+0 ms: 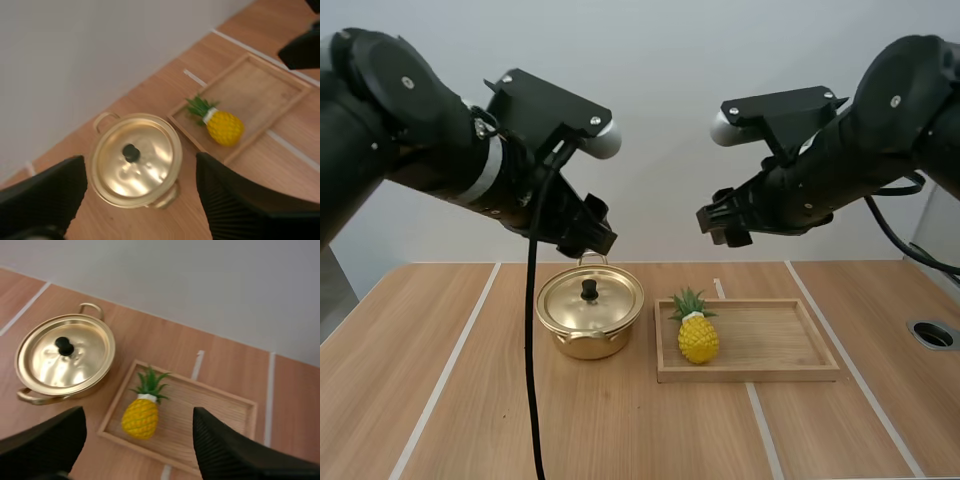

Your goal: Open the pot, put the pineapple inside, and close it

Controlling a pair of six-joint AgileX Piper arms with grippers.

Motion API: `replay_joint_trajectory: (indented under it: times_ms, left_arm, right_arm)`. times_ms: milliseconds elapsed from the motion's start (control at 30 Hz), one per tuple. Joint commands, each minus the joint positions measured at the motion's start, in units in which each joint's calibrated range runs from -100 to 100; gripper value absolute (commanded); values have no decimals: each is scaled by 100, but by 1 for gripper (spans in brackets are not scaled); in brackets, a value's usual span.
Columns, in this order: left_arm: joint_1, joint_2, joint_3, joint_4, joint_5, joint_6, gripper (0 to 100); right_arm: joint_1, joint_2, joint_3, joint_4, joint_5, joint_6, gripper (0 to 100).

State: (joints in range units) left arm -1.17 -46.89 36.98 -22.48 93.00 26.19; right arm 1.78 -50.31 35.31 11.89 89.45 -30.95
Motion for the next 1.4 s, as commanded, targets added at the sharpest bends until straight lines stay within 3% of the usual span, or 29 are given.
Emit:
replay_joint_trajectory:
  times_ms: [0,200,300,467,1067,1367]
  left_arm:
    - [-7,426,-70,-106,700,205,100]
    - [-7,1016,-70,-95,700,447,100]
    - [-7,1328,-70,-95,700,731,100]
    - [-7,1974,-70,-95,618,1016,100]
    - [-7,3298,-152,-94,-2616,1422,100]
    - [-7,3666,-239,-94,-2359,1353,100]
  right_arm:
    - [-16,59,-105,163,863,-320,100]
    - [-16,82,-60,125,988,-1035,100]
    - [-16,211,-60,16,1055,-1080,100]
    - [-16,271,-60,100,1055,-941,100]
    - [-16,286,-60,290,672,-478,100]
    - [-16,834,105,604,176,-268,100]
